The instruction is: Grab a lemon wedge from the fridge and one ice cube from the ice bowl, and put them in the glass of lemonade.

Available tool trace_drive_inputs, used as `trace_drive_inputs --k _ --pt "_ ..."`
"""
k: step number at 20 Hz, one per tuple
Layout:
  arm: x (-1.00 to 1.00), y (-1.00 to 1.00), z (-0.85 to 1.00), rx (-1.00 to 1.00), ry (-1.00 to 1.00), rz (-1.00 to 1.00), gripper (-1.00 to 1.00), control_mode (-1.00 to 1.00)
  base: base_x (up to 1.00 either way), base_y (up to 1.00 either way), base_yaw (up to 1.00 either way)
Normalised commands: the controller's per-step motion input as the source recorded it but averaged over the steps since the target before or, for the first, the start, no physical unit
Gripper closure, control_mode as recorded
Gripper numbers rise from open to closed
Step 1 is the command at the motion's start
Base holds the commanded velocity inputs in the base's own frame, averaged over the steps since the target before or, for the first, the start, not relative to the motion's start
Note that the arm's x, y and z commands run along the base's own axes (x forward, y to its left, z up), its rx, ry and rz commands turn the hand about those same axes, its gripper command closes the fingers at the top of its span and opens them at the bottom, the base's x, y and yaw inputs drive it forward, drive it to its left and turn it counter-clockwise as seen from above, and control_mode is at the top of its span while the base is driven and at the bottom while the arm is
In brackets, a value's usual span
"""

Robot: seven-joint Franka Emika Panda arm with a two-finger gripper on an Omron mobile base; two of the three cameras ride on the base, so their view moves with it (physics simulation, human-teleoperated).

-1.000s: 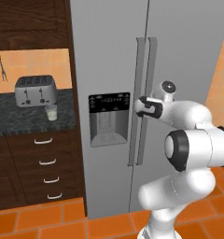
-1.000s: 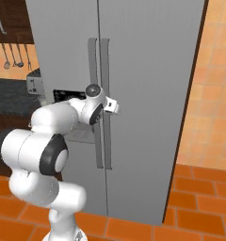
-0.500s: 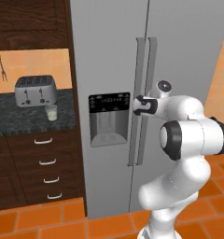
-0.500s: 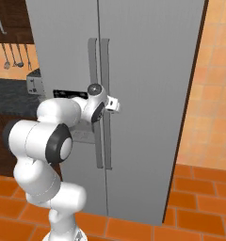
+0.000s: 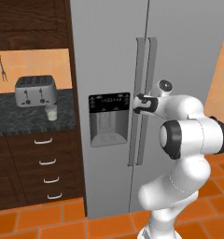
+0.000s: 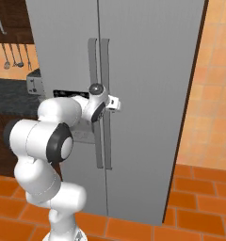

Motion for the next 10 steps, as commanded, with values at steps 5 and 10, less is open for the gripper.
trace_drive_inputs --k 5,10 --pt "0.12 0.0 -0.37 0.06 -0.17 0.0 -1.0 -1.0 0.0 0.0 0.0" --pt "0.33 0.07 -0.11 0.02 -0.06 0.0 1.0 -1.0 0.0 0.0 0.0"
